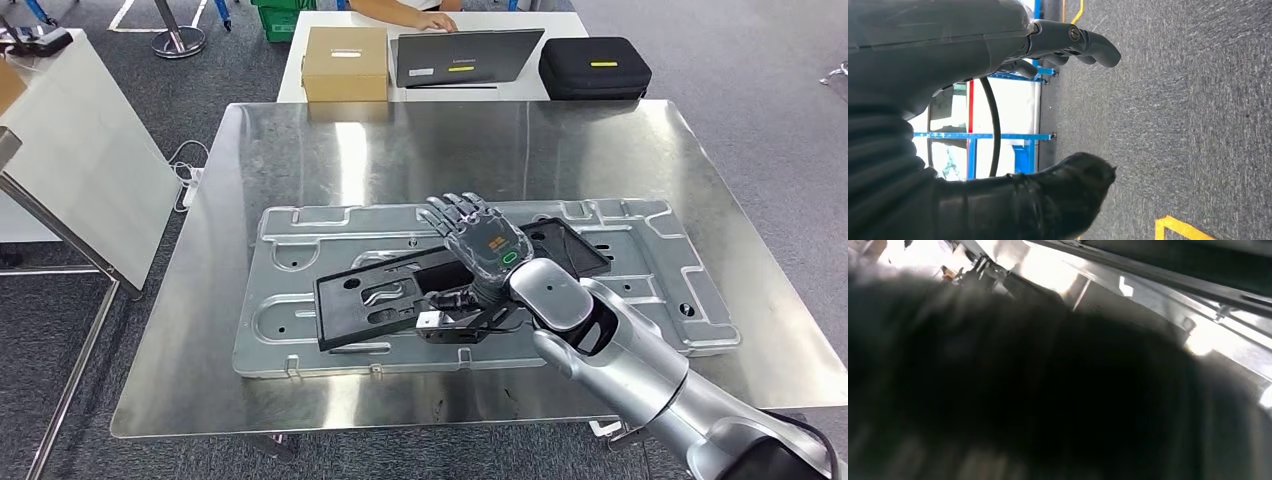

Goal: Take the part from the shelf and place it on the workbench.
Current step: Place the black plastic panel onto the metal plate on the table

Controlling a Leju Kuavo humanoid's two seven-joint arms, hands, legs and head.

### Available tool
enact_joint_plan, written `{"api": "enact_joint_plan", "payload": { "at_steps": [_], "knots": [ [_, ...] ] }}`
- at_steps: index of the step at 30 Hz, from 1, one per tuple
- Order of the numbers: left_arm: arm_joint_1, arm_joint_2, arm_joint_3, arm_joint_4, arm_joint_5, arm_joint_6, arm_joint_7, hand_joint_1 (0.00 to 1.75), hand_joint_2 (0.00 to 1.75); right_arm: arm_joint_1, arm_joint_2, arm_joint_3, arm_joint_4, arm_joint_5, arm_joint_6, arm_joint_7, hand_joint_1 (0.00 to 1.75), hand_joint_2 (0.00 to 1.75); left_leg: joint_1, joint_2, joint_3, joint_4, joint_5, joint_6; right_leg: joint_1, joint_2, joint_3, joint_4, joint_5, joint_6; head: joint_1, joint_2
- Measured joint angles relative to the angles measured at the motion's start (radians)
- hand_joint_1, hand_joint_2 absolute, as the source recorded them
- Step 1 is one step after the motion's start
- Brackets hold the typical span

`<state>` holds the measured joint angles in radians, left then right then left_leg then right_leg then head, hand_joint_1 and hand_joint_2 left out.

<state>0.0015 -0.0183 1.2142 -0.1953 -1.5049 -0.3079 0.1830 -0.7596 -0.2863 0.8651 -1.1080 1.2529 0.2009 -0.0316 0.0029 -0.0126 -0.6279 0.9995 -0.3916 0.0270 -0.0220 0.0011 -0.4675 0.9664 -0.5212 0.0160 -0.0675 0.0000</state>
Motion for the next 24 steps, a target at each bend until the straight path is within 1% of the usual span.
{"api": "enact_joint_plan", "payload": {
  "at_steps": [9,10,11,12,13,14,15,16,17,18,19,20,21,22,23,24],
  "knots": [
    [0.002,0.000,-0.002,0.000,0.000,0.034,-0.001,0.00,0.00,0.028,0.005,-0.026,-0.029,-0.022,-0.009,0.021,0.00,0.00,-0.001,0.000,-0.001,0.002,-0.002,0.000,0.000,0.000,0.000,-0.003,-0.001,0.002,0.000,0.000],
    [0.004,0.000,-0.009,-0.002,0.000,0.053,-0.008,0.00,0.00,0.042,0.009,-0.044,-0.052,-0.025,-0.013,0.028,0.00,0.00,0.001,0.001,0.005,-0.006,0.001,0.007,0.000,0.000,-0.008,0.020,-0.019,0.005,0.000,0.000],
    [0.006,0.000,-0.020,-0.004,0.000,0.074,-0.014,0.00,0.00,0.062,0.014,-0.065,-0.081,-0.027,-0.018,0.036,0.00,0.00,0.002,0.004,0.009,-0.014,0.004,0.013,0.000,0.000,-0.036,0.084,-0.056,0.008,0.000,0.000],
    [0.007,0.000,-0.030,-0.005,0.000,0.096,-0.020,0.00,0.00,0.086,0.019,-0.086,-0.111,-0.029,-0.023,0.045,0.00,0.44,0.003,0.006,0.014,-0.022,0.008,0.019,-0.001,0.000,-0.071,0.160,-0.095,0.011,0.000,0.000],
    [0.009,0.000,-0.041,-0.008,0.000,0.121,-0.028,0.00,0.44,0.114,0.025,-0.110,-0.144,-0.029,-0.029,0.053,0.00,0.87,0.005,0.008,0.018,-0.030,0.012,0.025,0.000,0.000,-0.107,0.239,-0.130,0.014,0.000,0.000],
    [0.010,0.000,-0.045,-0.009,0.000,0.130,-0.030,0.00,0.87,0.131,0.028,-0.119,-0.158,-0.027,-0.032,0.054,0.00,1.31,0.004,0.008,0.015,-0.027,0.012,0.024,-0.001,0.000,-0.130,0.282,-0.137,0.013,0.001,0.000],
    [0.011,0.000,-0.047,-0.011,0.000,0.140,-0.033,0.00,1.31,0.146,0.031,-0.130,-0.173,-0.023,-0.037,0.056,0.00,1.75,0.004,0.008,0.011,-0.022,0.012,0.023,-0.001,0.000,-0.124,0.264,-0.111,0.012,0.001,0.000],
    [0.012,0.000,-0.048,-0.013,0.000,0.149,-0.035,0.00,1.75,0.160,0.036,-0.143,-0.191,-0.017,-0.041,0.060,0.00,1.75,0.004,0.007,0.006,-0.015,0.011,0.022,-0.001,-0.001,-0.100,0.212,-0.074,0.009,0.001,0.000],
    [0.012,0.000,-0.049,-0.015,0.000,0.156,-0.035,0.00,1.75,0.173,0.043,-0.160,-0.213,-0.010,-0.045,0.065,0.00,1.75,0.004,0.007,0.001,-0.007,0.010,0.018,0.000,-0.001,-0.071,0.144,-0.043,0.005,0.001,0.000],
    [0.012,0.000,-0.050,-0.017,0.000,0.161,-0.032,0.00,1.75,0.188,0.053,-0.177,-0.239,-0.003,-0.048,0.074,0.00,1.75,0.004,0.006,-0.003,0.000,0.010,0.013,0.002,-0.001,-0.047,0.093,-0.017,0.000,0.000,0.000],
    [0.012,-0.001,-0.050,-0.019,0.000,0.162,-0.028,0.00,1.75,0.205,0.065,-0.193,-0.267,0.002,-0.051,0.082,0.00,1.75,0.003,0.006,-0.007,0.005,0.011,0.006,0.005,-0.001,-0.034,0.062,-0.002,-0.004,0.000,0.000],
    [0.012,-0.002,-0.050,-0.021,0.000,0.163,-0.023,0.00,1.75,0.225,0.080,-0.207,-0.298,0.006,-0.054,0.089,0.00,1.75,0.002,0.006,-0.010,0.008,0.013,-0.001,0.008,-0.001,-0.031,0.050,0.001,-0.009,0.000,0.000],
    [0.012,-0.004,-0.050,-0.022,0.000,0.163,-0.018,0.00,1.75,0.247,0.095,-0.220,-0.330,0.006,-0.056,0.095,0.00,1.75,0.002,0.006,-0.011,0.008,0.017,-0.010,0.012,0.000,-0.035,0.054,0.007,-0.014,0.000,0.000],
    [0.012,-0.006,-0.050,-0.023,0.000,0.163,-0.015,0.00,1.75,0.270,0.110,-0.230,-0.363,0.002,-0.057,0.098,0.00,1.75,0.002,0.005,-0.013,0.008,0.020,-0.017,0.010,-0.001,-0.039,0.051,0.010,-0.022,0.001,0.000],
    [0.013,-0.007,-0.050,-0.023,0.000,0.163,-0.011,0.00,1.75,0.289,0.124,-0.238,-0.394,-0.004,-0.058,0.098,0.00,1.75,0.004,0.006,-0.018,0.013,0.014,-0.024,0.008,-0.001,-0.043,0.047,0.014,-0.029,0.001,0.000],
    [0.014,-0.009,-0.050,-0.023,0.000,0.163,-0.009,0.00,1.75,0.306,0.138,-0.244,-0.425,-0.016,-0.059,0.095,0.00,1.75,0.005,0.006,-0.025,0.028,-0.005,-0.030,0.006,-0.002,-0.049,0.045,0.022,-0.037,0.000,0.000]
  ]
}}
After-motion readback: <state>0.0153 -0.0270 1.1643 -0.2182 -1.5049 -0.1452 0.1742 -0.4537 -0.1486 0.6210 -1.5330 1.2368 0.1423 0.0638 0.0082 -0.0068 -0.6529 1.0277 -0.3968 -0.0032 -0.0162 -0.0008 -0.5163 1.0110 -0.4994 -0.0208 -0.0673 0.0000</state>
